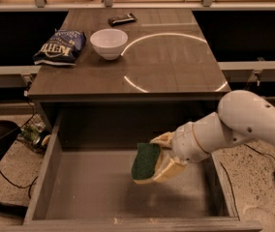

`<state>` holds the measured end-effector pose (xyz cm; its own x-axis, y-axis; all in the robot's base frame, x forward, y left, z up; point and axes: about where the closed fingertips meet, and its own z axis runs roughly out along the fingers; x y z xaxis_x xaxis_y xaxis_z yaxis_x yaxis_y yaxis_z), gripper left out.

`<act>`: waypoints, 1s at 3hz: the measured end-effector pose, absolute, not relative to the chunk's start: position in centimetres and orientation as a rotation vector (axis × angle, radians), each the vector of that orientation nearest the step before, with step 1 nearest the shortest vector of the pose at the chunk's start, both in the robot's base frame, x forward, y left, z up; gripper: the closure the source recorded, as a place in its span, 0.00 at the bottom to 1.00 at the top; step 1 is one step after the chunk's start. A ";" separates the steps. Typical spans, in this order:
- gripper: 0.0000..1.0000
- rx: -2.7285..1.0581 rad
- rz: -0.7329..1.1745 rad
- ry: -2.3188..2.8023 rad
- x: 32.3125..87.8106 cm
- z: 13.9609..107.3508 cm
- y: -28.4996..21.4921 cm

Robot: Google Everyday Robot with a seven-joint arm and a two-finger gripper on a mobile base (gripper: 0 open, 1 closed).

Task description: Place sponge into top drawer

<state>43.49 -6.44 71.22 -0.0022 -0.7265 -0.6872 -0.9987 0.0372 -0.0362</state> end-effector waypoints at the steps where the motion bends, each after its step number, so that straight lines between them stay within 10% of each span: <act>1: 1.00 -1.745 0.756 1.808 43.8 66.8 -1.7; 2: 0.97 -1.747 0.782 1.835 45.0 64.2 3.4; 3: 0.74 -1.752 0.783 1.832 44.8 64.2 3.1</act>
Offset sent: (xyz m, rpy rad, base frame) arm 0.0301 0.1422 -0.1006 -0.0032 0.1418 0.0042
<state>44.82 3.05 64.22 -0.0619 -0.7201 -0.6911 -0.9972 0.0148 0.0738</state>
